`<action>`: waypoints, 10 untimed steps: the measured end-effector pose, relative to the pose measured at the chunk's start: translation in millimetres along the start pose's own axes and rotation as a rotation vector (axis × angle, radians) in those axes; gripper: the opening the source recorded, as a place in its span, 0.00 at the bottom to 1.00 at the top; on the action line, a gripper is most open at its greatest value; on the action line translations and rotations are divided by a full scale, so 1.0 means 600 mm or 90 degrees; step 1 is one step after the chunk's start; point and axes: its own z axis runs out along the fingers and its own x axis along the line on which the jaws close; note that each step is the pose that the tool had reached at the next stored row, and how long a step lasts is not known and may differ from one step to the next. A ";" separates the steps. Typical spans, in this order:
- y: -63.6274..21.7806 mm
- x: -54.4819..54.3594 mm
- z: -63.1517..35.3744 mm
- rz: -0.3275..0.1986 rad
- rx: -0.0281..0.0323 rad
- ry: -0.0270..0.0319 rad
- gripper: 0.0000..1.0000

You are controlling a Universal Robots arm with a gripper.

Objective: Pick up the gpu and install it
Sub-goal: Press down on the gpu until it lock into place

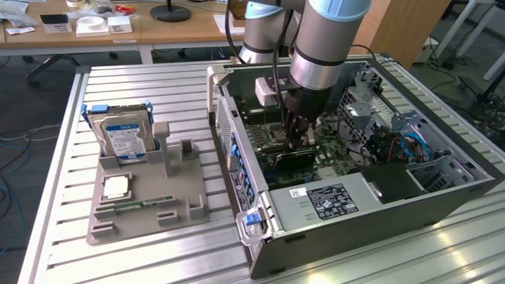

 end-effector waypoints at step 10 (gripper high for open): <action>0.000 -0.001 -0.043 0.000 0.0001 -0.0001 0.11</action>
